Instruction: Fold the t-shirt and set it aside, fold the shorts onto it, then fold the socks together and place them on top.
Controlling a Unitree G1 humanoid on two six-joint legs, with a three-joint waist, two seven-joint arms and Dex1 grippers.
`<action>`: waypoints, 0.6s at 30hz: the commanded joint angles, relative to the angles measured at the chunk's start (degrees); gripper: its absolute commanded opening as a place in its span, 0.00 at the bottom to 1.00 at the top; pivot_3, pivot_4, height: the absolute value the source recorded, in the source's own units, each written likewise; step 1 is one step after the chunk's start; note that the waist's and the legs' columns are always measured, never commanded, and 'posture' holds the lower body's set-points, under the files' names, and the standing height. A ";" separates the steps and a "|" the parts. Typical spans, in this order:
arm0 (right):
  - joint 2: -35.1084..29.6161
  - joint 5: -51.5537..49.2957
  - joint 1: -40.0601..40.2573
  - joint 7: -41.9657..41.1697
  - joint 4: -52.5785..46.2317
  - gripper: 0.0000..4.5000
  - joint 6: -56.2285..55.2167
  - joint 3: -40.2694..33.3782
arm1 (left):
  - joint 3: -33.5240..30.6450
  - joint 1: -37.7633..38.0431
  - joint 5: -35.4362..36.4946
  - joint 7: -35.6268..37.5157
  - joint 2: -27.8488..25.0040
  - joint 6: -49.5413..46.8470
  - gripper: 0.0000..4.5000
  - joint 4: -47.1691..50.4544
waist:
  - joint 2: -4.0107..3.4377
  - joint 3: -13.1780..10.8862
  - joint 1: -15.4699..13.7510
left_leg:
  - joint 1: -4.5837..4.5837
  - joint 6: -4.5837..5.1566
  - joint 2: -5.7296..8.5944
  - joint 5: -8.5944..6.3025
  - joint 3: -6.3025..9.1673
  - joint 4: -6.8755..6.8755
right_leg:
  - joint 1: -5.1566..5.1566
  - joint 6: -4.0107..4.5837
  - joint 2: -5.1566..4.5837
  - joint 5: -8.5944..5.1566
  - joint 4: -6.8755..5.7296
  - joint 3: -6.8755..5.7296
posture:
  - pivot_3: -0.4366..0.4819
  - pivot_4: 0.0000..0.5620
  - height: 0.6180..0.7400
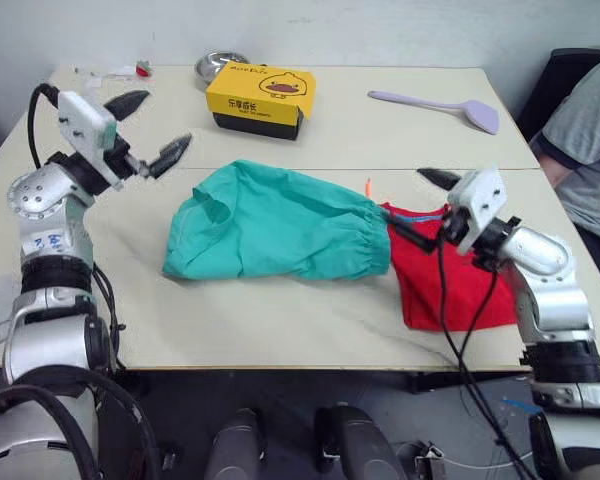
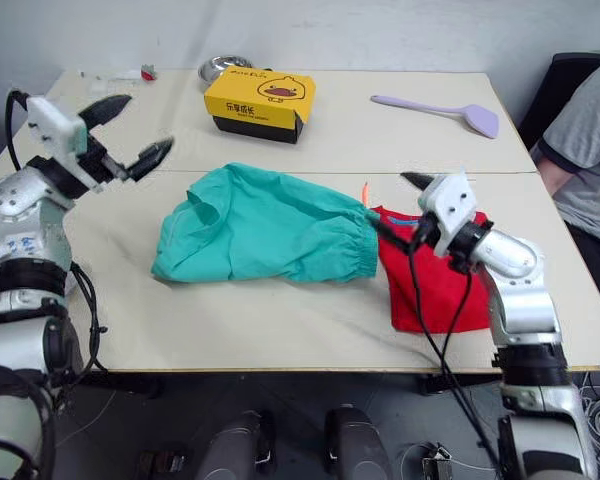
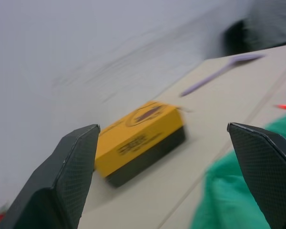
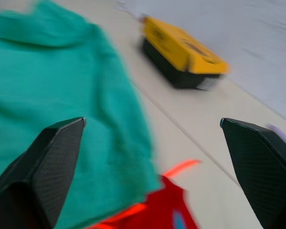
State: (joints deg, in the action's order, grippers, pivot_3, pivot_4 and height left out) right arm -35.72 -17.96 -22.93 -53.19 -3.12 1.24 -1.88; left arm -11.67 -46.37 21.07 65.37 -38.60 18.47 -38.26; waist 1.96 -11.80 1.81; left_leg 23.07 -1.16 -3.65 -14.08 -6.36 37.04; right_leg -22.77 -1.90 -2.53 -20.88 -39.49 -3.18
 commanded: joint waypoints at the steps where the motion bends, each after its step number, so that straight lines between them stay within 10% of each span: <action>1: -1.17 -2.42 3.26 -4.80 -7.07 1.00 -0.10 2.19 | 3.71 9.09 3.91 6.76 -1.69 -8.34 1.00 16.68 | 0.00 0.00 0.19 | 0.00 0.00 -0.03 0.00 -0.02 0.00 | 0.00 0.01 0.02 0.01 0.00 0.04 | 0.48 0.27 1.00; 8: 0.12 4.72 5.53 -3.82 -7.17 1.00 -3.05 7.89 | 8.79 20.16 -0.52 3.75 1.38 -11.10 1.00 28.60 | 0.02 -0.01 -0.13 | -0.28 0.53 -0.04 0.13 0.03 -0.02 | 0.26 0.20 0.03 0.64 0.14 0.09 | 0.48 0.27 1.00; 18: 4.15 24.67 -1.80 9.60 4.41 1.00 -6.04 15.08 | 10.88 16.66 -17.93 -5.95 -3.30 6.13 1.00 8.35 | 0.02 0.00 -0.03 | -0.54 0.36 -0.05 0.28 -0.38 -0.84 | 0.07 0.29 0.04 0.69 0.42 0.33 | 0.48 0.27 1.00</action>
State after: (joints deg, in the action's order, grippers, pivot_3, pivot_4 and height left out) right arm -32.34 4.17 -23.86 -46.05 0.80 -3.37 12.50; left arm -1.06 -28.26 5.27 61.45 -41.25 22.00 -28.29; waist 1.97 -11.81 1.78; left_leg 22.54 -0.80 -3.70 -13.80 -6.77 36.14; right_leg -22.71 -1.60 -2.49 -20.19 -39.04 -2.86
